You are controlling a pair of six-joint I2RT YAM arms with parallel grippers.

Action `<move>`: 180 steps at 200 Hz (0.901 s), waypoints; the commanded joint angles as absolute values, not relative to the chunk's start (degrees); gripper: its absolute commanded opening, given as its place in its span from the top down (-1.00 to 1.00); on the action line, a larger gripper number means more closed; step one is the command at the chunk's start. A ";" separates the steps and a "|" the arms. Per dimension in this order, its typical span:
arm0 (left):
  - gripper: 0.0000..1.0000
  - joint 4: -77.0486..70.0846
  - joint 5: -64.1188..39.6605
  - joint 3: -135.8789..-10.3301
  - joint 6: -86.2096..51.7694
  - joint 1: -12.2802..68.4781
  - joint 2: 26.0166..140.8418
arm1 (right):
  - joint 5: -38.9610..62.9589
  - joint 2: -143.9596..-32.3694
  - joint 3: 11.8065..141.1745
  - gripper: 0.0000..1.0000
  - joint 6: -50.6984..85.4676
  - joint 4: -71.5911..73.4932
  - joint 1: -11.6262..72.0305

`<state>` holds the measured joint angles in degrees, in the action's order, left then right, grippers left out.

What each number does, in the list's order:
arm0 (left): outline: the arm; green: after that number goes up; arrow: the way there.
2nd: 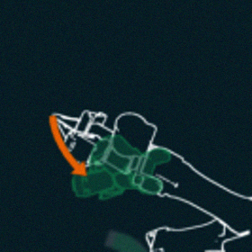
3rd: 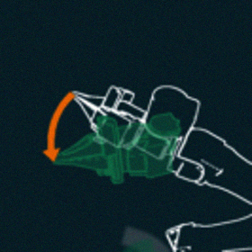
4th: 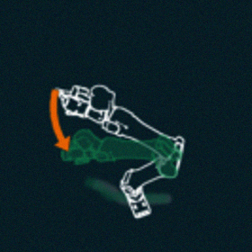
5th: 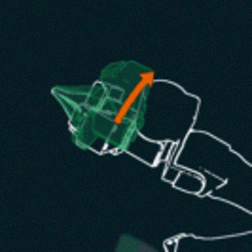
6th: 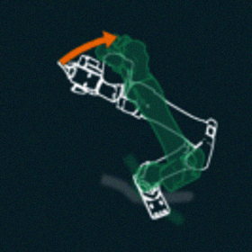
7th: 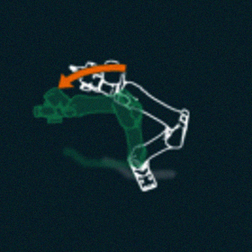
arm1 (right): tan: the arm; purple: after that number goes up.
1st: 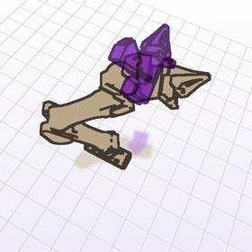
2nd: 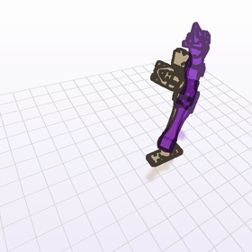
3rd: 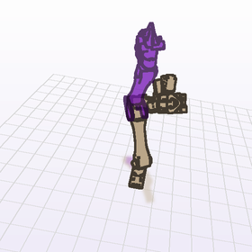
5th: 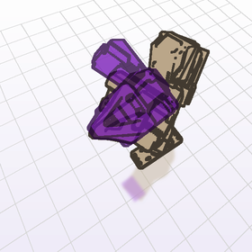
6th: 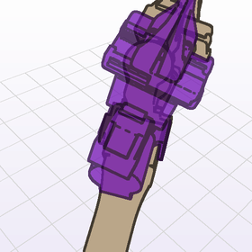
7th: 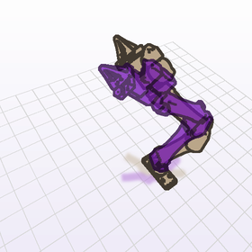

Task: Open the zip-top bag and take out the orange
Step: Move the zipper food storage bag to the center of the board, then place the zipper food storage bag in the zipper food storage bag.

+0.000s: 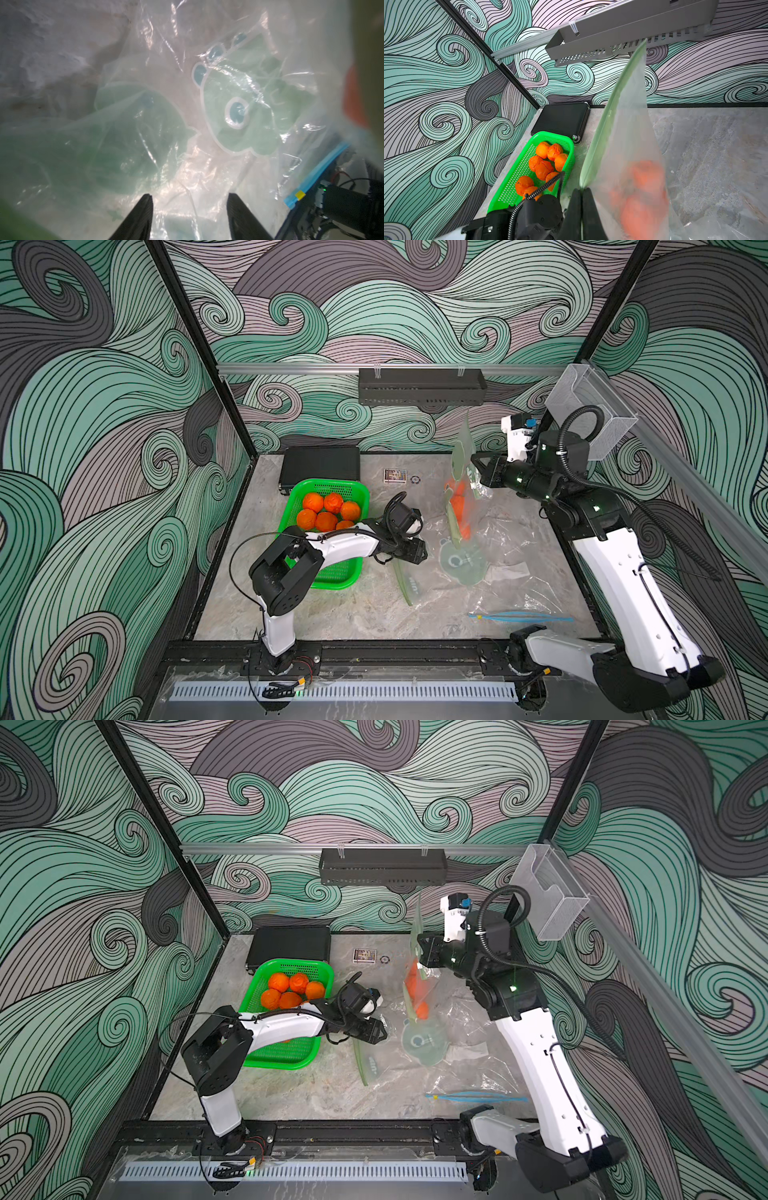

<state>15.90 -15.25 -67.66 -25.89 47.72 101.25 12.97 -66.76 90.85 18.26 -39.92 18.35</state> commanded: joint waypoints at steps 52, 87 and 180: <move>-0.21 27.81 -10.19 -59.97 -26.80 46.68 71.96 | 25.85 -56.76 73.69 1.00 22.34 -40.68 18.19; -0.19 27.59 -8.24 -56.90 -18.49 46.49 59.62 | 31.97 -55.47 65.28 1.00 23.80 -38.56 18.50; -0.70 23.70 -21.38 -72.25 36.75 46.83 70.02 | 45.54 -53.86 57.36 1.00 28.96 -33.88 18.95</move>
